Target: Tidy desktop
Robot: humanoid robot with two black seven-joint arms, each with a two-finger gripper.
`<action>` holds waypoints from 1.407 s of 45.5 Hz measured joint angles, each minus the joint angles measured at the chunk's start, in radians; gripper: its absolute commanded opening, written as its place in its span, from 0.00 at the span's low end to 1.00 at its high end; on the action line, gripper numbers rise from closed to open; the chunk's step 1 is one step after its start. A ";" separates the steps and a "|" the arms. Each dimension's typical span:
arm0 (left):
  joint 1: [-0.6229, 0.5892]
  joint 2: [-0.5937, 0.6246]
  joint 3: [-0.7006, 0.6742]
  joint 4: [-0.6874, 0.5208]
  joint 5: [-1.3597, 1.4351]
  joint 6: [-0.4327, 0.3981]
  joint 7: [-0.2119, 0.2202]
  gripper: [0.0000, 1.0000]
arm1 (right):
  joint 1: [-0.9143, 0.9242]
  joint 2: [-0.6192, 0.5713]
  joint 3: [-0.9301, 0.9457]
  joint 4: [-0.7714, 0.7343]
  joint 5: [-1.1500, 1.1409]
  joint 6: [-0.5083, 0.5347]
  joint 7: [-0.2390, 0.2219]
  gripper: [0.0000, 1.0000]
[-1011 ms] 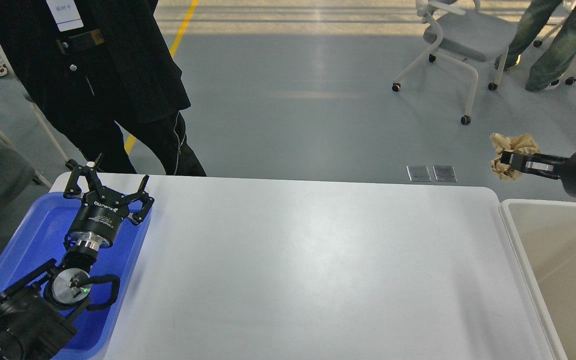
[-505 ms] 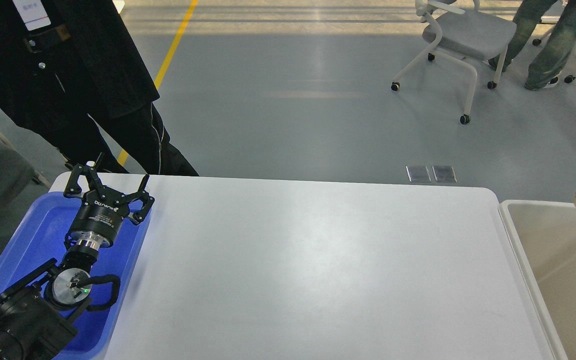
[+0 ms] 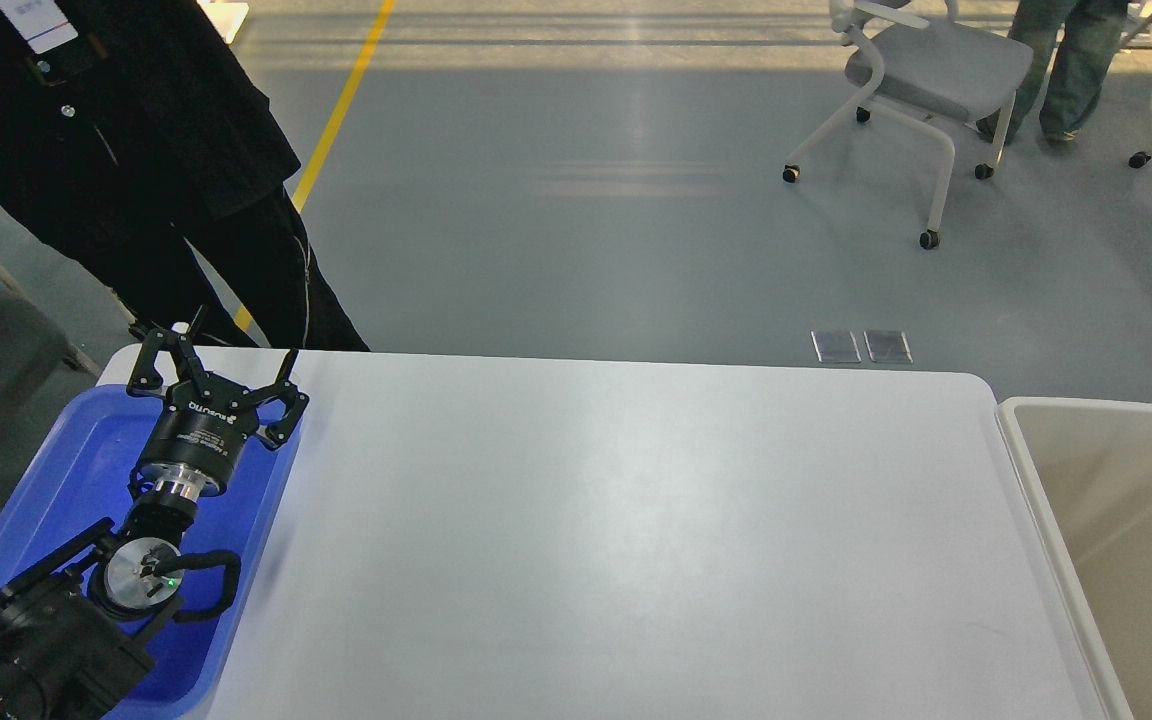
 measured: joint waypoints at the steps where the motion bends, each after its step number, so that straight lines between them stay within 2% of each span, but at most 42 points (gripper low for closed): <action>1: 0.000 0.000 0.000 0.000 0.000 0.000 0.000 1.00 | -0.009 0.011 0.000 -0.017 0.006 0.001 0.000 0.00; 23: 0.000 0.000 0.000 0.000 0.000 0.000 0.000 1.00 | -0.153 0.333 0.004 -0.493 0.077 0.040 -0.002 0.00; 36: 0.000 0.000 0.000 0.000 0.000 0.000 0.000 1.00 | -0.168 0.426 0.046 -0.613 0.088 0.041 -0.004 0.00; 37: 0.000 0.000 0.000 0.000 0.000 0.000 0.000 1.00 | -0.168 0.429 0.048 -0.616 0.089 0.041 -0.005 0.18; 39: 0.000 0.000 0.000 0.000 0.000 0.000 0.000 1.00 | -0.168 0.437 0.054 -0.622 0.089 0.040 -0.005 0.65; 40: 0.000 0.000 0.000 0.000 0.000 0.000 0.000 1.00 | -0.168 0.439 0.056 -0.625 0.090 0.040 -0.005 0.81; 43: 0.000 0.000 0.000 0.000 0.000 0.000 0.000 1.00 | -0.166 0.449 0.067 -0.637 0.091 0.034 -0.005 0.95; 48: 0.000 0.000 0.000 0.000 -0.001 0.000 0.000 1.00 | -0.165 0.464 0.086 -0.648 0.092 0.019 -0.005 1.00; 64: 0.000 0.000 0.000 0.000 -0.002 0.000 0.000 1.00 | -0.164 0.486 0.118 -0.663 0.096 -0.001 -0.005 1.00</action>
